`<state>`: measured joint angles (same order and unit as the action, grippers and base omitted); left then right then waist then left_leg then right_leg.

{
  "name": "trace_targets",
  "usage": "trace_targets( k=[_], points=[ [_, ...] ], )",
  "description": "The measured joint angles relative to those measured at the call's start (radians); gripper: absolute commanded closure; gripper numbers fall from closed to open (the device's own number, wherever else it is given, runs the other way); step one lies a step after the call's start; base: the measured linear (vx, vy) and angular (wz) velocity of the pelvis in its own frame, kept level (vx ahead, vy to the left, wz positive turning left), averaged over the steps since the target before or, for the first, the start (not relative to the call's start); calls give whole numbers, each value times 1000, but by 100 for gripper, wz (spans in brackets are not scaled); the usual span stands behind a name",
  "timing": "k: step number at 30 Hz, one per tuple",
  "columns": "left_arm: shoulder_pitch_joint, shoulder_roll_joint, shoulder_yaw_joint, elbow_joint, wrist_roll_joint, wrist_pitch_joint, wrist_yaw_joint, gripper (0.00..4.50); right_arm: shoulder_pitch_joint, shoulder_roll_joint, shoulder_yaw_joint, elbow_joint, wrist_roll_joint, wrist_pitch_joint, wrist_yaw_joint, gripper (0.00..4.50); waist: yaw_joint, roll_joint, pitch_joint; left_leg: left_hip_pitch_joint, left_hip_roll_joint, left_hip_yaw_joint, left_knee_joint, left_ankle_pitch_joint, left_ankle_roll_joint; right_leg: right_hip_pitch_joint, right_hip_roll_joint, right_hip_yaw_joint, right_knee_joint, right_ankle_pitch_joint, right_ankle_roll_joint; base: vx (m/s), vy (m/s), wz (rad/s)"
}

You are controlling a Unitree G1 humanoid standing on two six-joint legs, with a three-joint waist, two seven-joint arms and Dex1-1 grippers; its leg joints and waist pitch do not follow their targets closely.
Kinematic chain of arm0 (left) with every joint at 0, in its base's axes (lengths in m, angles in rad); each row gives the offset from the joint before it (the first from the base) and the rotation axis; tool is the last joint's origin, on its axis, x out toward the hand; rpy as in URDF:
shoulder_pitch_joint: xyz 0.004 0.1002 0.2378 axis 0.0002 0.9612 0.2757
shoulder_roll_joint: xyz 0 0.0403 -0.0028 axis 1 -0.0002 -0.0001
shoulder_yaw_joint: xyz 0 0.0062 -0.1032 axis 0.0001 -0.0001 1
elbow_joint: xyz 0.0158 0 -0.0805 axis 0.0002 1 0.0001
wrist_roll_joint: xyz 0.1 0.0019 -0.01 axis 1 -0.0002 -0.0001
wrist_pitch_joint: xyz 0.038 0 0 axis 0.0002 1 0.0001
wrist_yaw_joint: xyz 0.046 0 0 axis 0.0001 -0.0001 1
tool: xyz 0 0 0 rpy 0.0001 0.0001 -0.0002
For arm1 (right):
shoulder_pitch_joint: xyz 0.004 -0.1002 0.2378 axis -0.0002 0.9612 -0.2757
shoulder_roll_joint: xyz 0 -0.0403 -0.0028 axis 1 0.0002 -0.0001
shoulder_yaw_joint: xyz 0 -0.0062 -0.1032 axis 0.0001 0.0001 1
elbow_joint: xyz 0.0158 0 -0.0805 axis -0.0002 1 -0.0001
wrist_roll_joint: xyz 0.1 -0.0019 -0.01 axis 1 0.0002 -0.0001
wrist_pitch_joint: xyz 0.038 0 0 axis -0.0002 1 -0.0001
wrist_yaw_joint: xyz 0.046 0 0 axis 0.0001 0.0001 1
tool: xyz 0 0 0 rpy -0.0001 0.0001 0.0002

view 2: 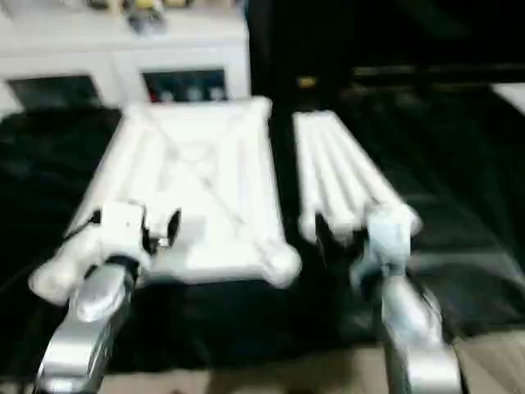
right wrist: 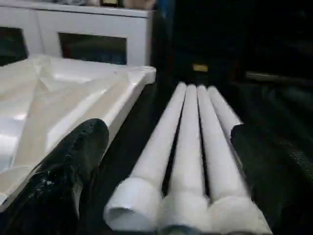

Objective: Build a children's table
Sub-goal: Move to table, then move table base

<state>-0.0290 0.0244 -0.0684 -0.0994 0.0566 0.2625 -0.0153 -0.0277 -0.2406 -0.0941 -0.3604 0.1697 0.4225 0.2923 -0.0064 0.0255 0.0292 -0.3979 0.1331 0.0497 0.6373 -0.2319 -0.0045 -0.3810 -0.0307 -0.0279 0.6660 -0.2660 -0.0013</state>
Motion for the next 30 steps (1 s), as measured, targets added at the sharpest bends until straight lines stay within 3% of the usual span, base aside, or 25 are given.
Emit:
trace_targets(
  k=[1, 3, 4, 5, 7, 8, 11, 13, 19, 22, 24, 28, 30],
  points=[
    [10, -3, -7, -9, 0, 0, 1, 20, -16, -12, -1, 23, 2, 6, 16, 0, 8, -17, 4, 5, 4, 10, -10, 2, -5, -1, 1, 0, -3, 4, -1, -83, -104, 1],
    [31, -2, 10, -33, 6, 0, 21, 20, -66, -36, 14, 91, 13, 17, 71, 0, 18, -32, 8, 13, 21, 21, -27, 23, -49, -1, 5, -6, -4, 9, -5, -78, -83, -4],
    [34, -1, 21, -41, 8, 0, 30, 20, -87, -48, 24, 115, 17, 28, 94, 0, 23, -34, 9, 14, 28, 26, -31, 31, -64, -1, 4, -10, -5, 10, -6, -79, -35, 5],
    [37, 0, 35, -52, 10, 0, 39, 20, -102, -49, 32, 138, 19, 33, 115, 0, 32, -46, 13, 14, 38, 41, -35, 35, -70, -1, 4, -12, -6, 10, -7, -62, -16, 11],
    [46, 10, 53, -64, 19, 0, 48, 20, -124, -50, 66, 166, 19, 34, 143, 0, 46, -58, 15, 15, 51, 55, -37, 36, -72, -1, 4, -15, -14, 16, -10, -31, -8, 5],
    [51, 21, 56, -66, 28, 3, 50, 20, -131, -48, 85, 176, 19, 30, 157, 0, 53, -62, 16, 13, 60, 65, -39, 42, -82, -1, 4, -15, -21, 23, -8, 0, 0, 0],
    [38, 72, 52, -66, 25, 3, 4, 20, -132, -29, 118, 189, 34, 26, 182, 0, 79, -72, 19, 12, 59, 78, -38, 49, -85, 1, -6, -14, -27, 29, -5, 3, 36, 2],
    [8, 104, 39, -66, 3, 2, -63, 20, -132, -24, 126, 204, 42, 24, 197, 0, 94, -72, 19, 11, 59, 90, -38, 51, -82, 2, -13, -12, -31, 34, -6, 14, 61, 3],
    [-109, 233, -86, -12, -61, -63, -389, 20, -124, -76, 131, 212, 76, 7, 282, 0, 111, -52, 19, 7, 53, 111, -37, 52, -72, 3, -27, -7, -43, 40, 7, 15, 50, 1],
    [-166, 250, -132, 43, -103, -60, -540, 20, -88, -141, 104, 182, 99, 8, 339, 0, 117, -23, 17, 7, 53, 117, -36, 50, -68, 3, -29, -3, -44, 42, 10, 0, 0, 0],
    [-191, 251, -157, 77, -121, -42, -607, 20, -71, -167, 100, 168, 101, 8, 364, 0, 110, 1, 16, 8, 53, 120, -36, 50, -67, 2, -29, 1, -44, 44, 14, 0, 0, 0],
    [-239, 268, -223, 116, -149, -20, -730, 20, -24, -185, 74, 130, 111, 23, 367, 0, 100, 25, 15, 12, 54, 120, -39, 50, -67, 1, -27, 2, -39, 44, 13, 0, 0, 0],
    [-246, 274, -248, 133, -159, -3, -776, 46, -6, -213, 62, 100, 116, 28, 372, 0, 92, 38, 12, 13, 54, 120, -38, 50, -67, 0, -27, 2, -38, 44, 13, 0, 0, 0]
  ],
)
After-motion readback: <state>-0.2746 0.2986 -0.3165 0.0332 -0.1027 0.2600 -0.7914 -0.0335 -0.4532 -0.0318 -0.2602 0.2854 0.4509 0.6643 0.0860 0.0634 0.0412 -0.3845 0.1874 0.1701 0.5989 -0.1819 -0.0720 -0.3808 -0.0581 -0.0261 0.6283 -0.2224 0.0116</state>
